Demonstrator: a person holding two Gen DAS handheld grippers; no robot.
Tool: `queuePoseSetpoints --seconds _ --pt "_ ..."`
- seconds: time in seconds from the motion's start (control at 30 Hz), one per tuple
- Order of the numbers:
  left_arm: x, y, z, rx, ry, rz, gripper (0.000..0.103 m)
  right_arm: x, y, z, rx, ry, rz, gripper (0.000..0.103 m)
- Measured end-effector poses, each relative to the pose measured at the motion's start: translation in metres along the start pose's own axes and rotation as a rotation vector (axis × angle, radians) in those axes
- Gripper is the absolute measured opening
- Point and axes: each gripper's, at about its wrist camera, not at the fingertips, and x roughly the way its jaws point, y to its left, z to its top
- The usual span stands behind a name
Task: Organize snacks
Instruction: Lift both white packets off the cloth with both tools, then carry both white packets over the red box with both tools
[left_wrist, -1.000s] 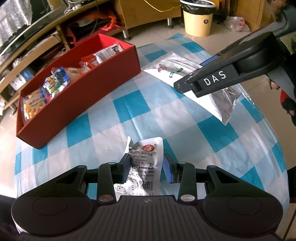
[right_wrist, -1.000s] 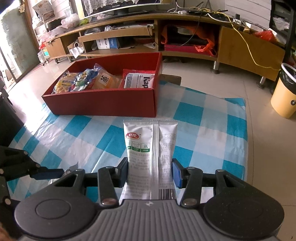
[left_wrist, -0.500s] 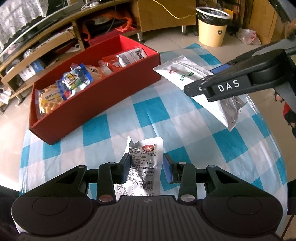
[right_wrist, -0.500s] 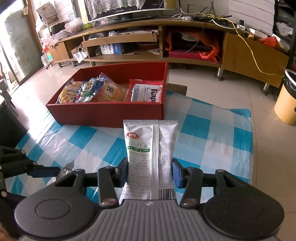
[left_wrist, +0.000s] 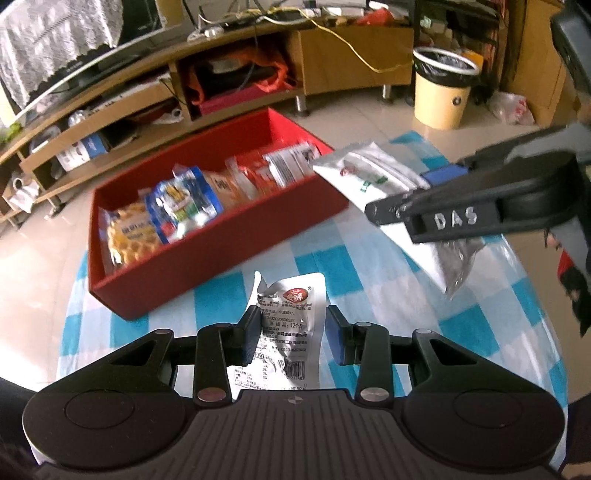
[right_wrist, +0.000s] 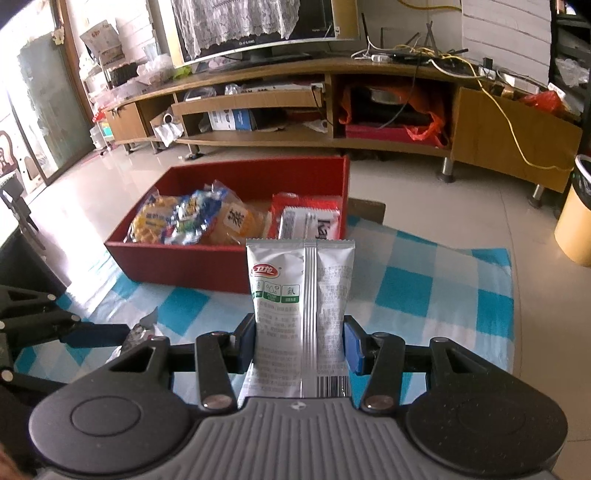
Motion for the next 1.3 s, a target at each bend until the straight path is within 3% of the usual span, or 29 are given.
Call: queuePoseSetpoints --seconds 0.6,1.3 --pt "-0.006 0.028 0.037 -0.073 -0.089 0.061 0.046 0.010 0.010 0.031 0.016 -0.071 0.027 0.047" --pt "0.006 0.057 0.065 -0.117 -0.121 0.129 0.046 0.027 0.006 0.058 0.035 -0.100 0.027 0.047"
